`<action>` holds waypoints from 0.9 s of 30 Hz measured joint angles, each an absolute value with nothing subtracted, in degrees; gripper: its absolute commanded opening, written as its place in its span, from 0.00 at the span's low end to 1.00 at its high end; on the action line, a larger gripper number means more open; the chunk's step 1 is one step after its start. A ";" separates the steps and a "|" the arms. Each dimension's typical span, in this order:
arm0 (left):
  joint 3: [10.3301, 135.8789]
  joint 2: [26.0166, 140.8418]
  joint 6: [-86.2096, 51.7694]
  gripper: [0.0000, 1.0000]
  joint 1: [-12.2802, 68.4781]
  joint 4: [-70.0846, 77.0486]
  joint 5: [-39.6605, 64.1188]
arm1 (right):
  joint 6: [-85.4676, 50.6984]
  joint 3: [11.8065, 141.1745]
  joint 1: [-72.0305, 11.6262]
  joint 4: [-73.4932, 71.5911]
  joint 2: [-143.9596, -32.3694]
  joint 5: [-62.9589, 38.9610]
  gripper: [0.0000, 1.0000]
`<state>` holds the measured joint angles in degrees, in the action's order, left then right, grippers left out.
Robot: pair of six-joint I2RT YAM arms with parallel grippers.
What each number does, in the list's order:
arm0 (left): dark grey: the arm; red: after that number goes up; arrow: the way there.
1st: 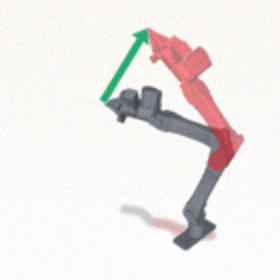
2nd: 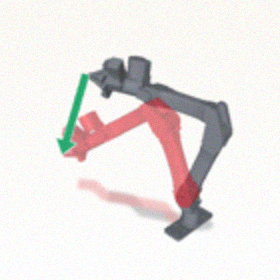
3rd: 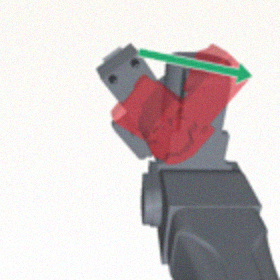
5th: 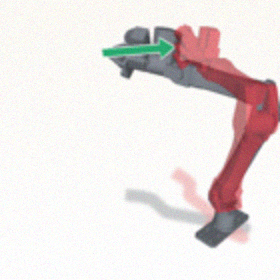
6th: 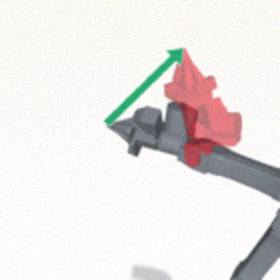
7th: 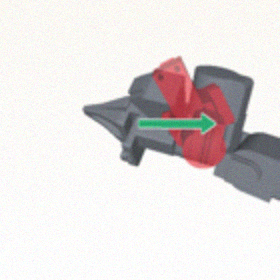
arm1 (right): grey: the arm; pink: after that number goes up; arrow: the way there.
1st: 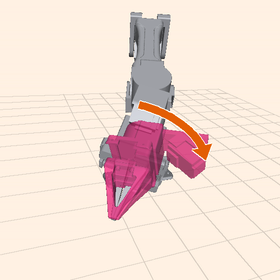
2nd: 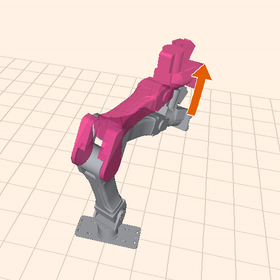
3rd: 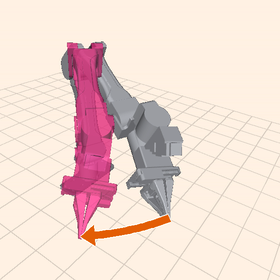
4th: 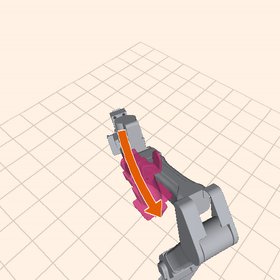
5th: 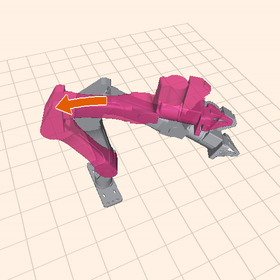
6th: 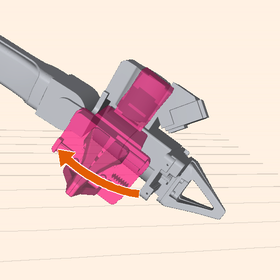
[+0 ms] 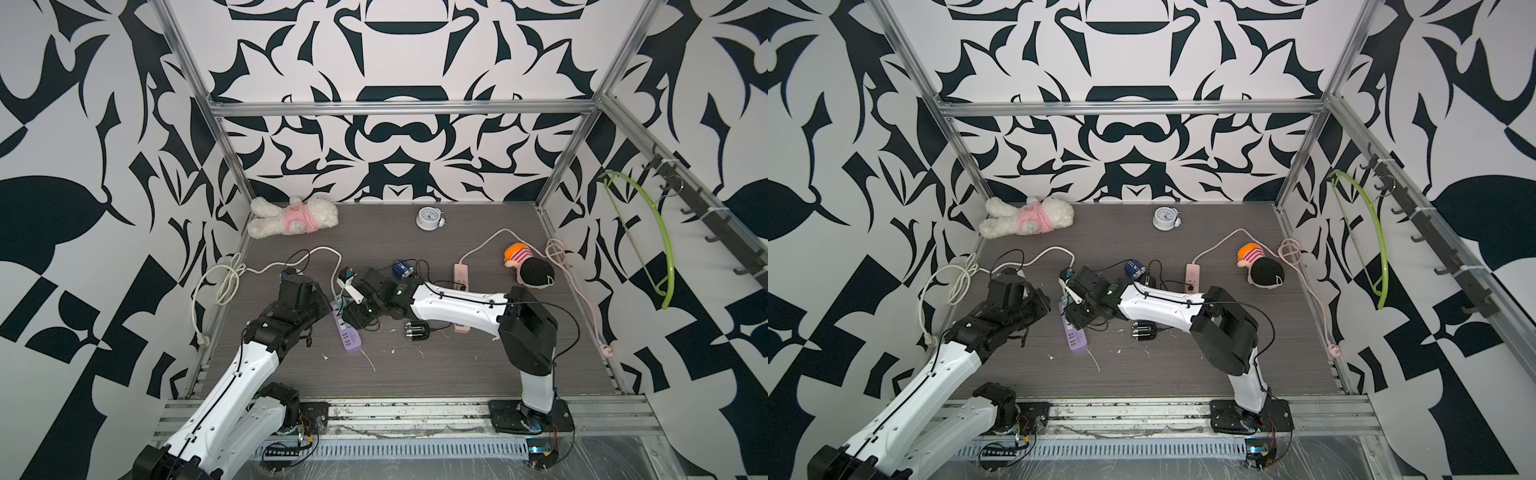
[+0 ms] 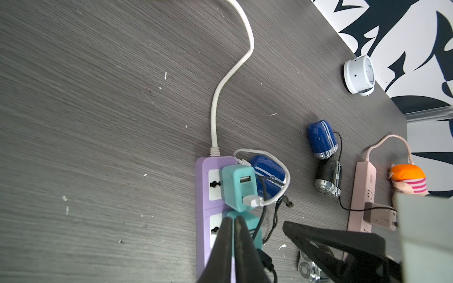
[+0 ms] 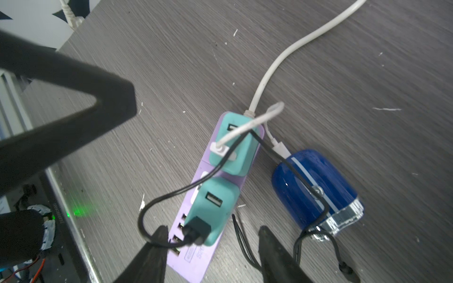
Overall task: Unplug the electric shaver
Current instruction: Remove the plug from the socket.
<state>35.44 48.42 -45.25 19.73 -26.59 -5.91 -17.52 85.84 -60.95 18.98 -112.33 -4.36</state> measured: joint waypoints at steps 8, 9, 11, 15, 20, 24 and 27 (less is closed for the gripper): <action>35.29 49.43 -44.88 0.00 18.28 -26.04 -4.58 | -17.85 89.21 -61.65 22.96 -115.26 -2.79 0.56; 35.24 49.76 -44.88 0.00 18.15 -25.85 -4.40 | -17.87 89.36 -61.67 23.24 -115.39 -2.66 0.54; 35.22 50.57 -44.88 0.00 17.87 -25.52 -3.90 | -18.11 90.17 -61.67 24.47 -115.79 -2.20 0.41; 35.03 51.68 -44.91 0.00 17.63 -24.40 -2.90 | -18.06 91.96 -61.73 25.80 -116.66 -1.80 0.36; 34.11 52.64 -44.95 0.00 17.63 -22.52 -1.85 | -18.13 92.55 -61.76 26.37 -117.23 -1.67 0.37; 32.56 53.49 -45.12 0.00 17.56 -21.45 -1.30 | -18.33 93.21 -61.76 26.70 -117.56 -1.67 0.37; 31.64 54.06 -45.36 0.00 17.56 -20.27 -0.78 | -18.59 93.82 -61.76 26.96 -118.21 -1.72 0.29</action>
